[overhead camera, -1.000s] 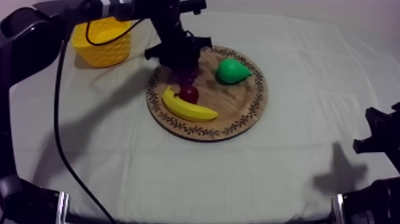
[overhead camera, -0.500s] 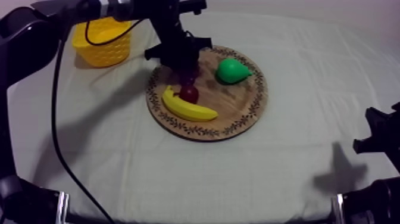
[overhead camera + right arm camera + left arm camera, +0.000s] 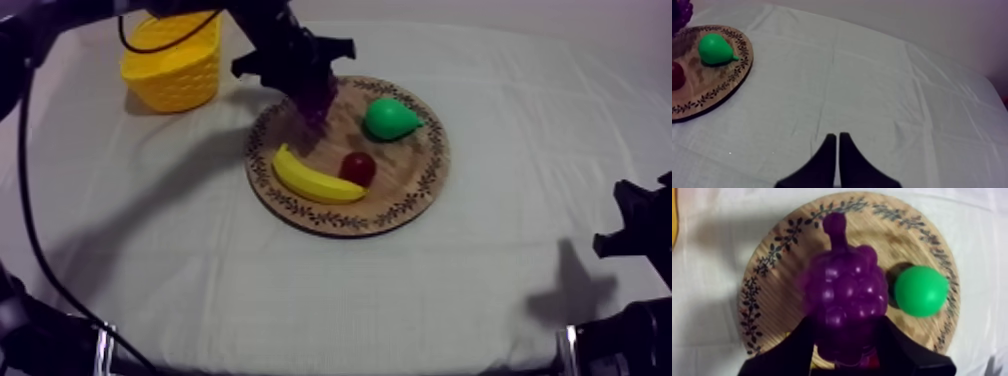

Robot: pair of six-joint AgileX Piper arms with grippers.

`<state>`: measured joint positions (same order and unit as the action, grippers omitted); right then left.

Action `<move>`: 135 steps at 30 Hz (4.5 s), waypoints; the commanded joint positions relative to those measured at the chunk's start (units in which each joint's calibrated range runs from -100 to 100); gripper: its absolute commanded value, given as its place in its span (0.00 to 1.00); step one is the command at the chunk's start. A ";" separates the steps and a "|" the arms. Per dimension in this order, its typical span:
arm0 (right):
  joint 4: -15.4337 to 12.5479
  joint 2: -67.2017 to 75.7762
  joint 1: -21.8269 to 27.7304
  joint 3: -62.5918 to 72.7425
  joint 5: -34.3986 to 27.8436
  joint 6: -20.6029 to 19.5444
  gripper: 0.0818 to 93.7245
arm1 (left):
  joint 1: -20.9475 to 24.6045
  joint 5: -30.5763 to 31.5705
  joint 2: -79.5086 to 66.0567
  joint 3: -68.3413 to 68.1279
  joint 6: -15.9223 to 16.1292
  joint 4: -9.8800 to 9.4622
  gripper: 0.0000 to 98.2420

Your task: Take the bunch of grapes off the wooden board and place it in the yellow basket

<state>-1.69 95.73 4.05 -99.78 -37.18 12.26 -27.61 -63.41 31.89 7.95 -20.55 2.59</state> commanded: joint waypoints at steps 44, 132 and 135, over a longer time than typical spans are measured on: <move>0.01 0.02 0.01 0.01 0.00 0.02 0.00 | 23.28 3.84 -30.79 -24.15 14.14 3.82 0.34; 0.01 0.02 0.01 0.01 0.00 0.02 0.00 | 25.90 21.89 -68.90 -69.13 28.53 11.71 0.15; 0.01 0.02 0.01 0.01 0.00 0.02 0.00 | 25.48 24.16 -75.39 -76.56 31.04 12.65 0.11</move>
<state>-1.69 95.73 4.05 -99.78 -37.14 12.26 -2.03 -39.97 -36.55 -59.79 8.12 15.13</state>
